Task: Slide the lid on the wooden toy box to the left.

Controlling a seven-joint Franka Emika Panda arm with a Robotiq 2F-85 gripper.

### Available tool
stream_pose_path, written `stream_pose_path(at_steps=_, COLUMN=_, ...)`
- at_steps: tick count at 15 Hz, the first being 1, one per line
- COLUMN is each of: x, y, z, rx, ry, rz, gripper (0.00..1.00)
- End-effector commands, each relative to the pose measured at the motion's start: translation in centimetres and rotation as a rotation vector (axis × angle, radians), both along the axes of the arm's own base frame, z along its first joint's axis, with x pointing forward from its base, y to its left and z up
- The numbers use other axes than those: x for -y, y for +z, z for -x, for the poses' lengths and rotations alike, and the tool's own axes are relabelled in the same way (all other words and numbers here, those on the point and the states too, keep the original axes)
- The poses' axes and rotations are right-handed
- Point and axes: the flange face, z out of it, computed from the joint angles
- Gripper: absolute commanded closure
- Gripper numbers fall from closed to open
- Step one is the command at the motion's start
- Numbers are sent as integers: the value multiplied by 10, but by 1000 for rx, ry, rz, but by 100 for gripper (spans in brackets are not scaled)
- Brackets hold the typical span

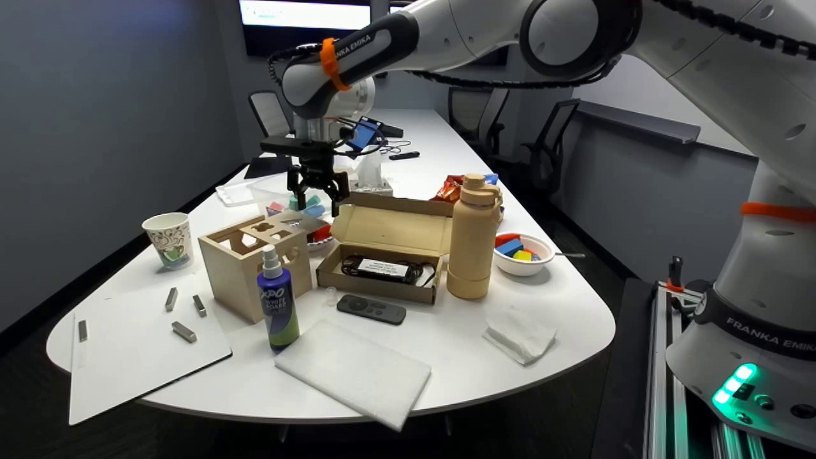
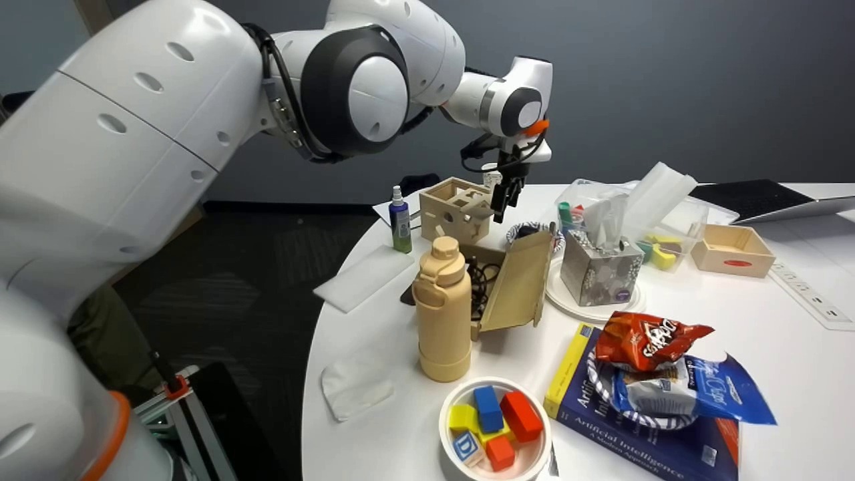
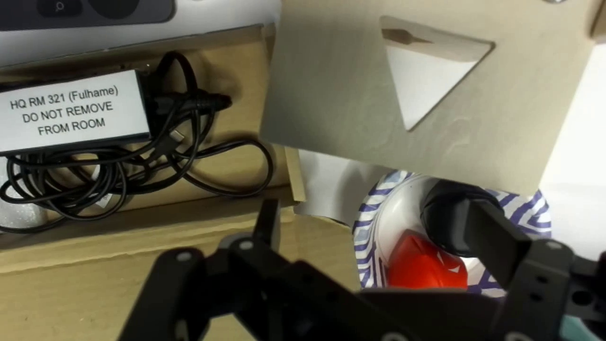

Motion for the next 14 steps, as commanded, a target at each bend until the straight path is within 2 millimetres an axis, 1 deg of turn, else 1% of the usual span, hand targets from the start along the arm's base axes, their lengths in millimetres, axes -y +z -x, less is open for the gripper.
stream_pose_path(at_steps=1, x=-2, y=-6, z=-9, rx=-6, ry=-90, rz=29, gripper=0)
stream_pose_path(at_steps=3, x=-2, y=-12, z=-8, rx=-27, ry=-109, rz=35, gripper=0)
stream_pose_path(at_steps=7, x=-9, y=-19, z=-6, rx=-58, ry=-80, rz=22, gripper=0)
stream_pose_path(at_steps=14, x=-31, y=-17, z=-4, rx=-52, ry=-33, rz=17, gripper=0)
